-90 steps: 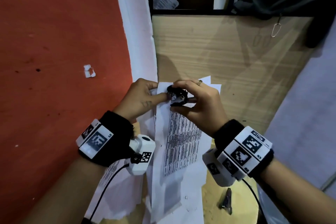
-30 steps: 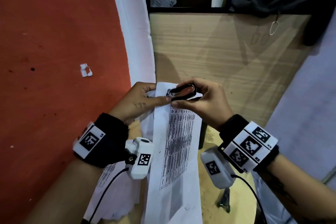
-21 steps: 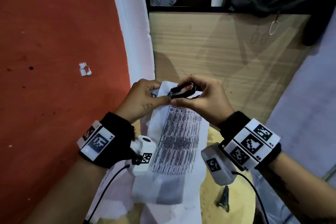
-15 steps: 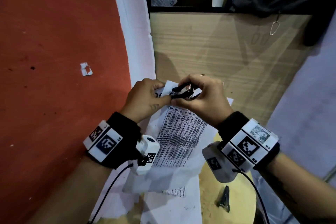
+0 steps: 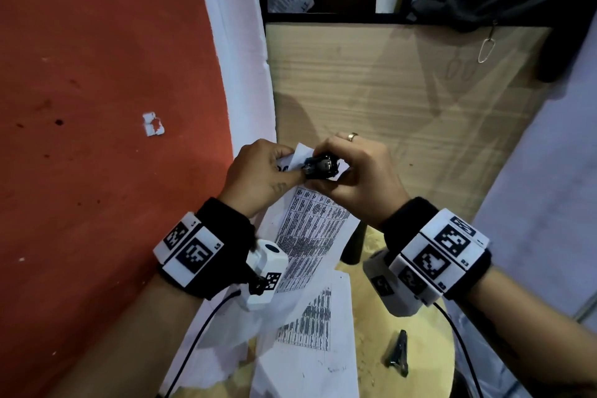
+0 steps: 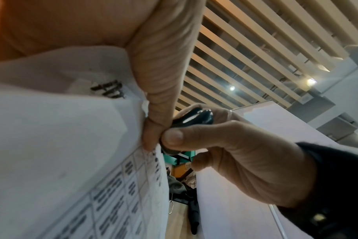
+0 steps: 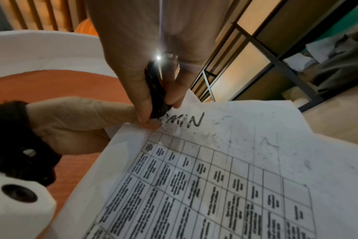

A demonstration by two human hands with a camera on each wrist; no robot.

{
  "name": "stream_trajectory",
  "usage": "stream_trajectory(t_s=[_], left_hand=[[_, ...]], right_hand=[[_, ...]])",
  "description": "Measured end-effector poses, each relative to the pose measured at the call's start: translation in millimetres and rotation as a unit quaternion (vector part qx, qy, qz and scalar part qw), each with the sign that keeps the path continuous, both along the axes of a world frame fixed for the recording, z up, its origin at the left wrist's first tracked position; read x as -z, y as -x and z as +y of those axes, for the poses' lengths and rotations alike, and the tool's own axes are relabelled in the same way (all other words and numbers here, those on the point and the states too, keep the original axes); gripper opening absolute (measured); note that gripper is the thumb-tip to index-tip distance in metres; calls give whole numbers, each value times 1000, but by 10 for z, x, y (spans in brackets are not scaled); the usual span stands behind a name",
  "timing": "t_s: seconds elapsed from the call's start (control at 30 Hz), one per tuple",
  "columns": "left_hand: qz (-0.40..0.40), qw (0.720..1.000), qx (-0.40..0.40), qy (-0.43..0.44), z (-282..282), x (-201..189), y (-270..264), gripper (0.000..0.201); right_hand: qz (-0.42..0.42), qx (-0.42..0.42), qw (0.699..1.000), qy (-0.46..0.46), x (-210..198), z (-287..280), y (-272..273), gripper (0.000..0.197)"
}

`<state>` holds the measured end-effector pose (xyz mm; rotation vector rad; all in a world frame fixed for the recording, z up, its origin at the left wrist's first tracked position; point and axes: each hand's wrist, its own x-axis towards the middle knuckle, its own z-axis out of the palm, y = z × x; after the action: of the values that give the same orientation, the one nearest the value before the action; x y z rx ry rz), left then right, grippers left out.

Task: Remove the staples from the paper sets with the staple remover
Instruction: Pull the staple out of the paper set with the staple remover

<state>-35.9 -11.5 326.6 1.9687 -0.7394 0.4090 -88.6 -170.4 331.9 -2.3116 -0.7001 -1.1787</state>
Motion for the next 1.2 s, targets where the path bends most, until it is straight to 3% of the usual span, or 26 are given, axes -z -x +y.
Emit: stream_trajectory(t_s=[0.1, 0.23, 0.3, 0.4, 0.57, 0.77, 0.97, 1.07, 1.2], left_hand=[[-4, 1000, -20, 0, -23, -3, 41, 18], [9, 1000, -3, 28, -7, 21, -5, 20], [43, 997, 43, 52, 22, 20, -7, 13], [64, 990, 103, 70, 48, 39, -17, 24], [23, 997, 58, 46, 19, 39, -19, 16], [87, 988, 87, 95, 14, 54, 0, 31], [116, 988, 37, 91, 115, 207, -142, 23], [148, 983, 68, 82, 232, 311, -237, 2], [223, 972, 69, -20, 552, 436, -556, 6]], right_hand=[[-5, 10, 1000, -22, 29, -8, -24, 31], [-7, -1, 999, -37, 31, -4, -30, 31], [7, -14, 998, -53, 14, 9, -27, 29], [60, -47, 991, -113, -24, 22, -1, 28], [155, -79, 952, -251, -73, 32, 21, 26], [144, -51, 955, -256, -33, -56, 9, 25], [177, 38, 954, -241, 364, -417, -99, 26], [212, 111, 951, -195, 725, -631, -70, 26], [259, 162, 939, -161, 1213, -841, -2, 26]])
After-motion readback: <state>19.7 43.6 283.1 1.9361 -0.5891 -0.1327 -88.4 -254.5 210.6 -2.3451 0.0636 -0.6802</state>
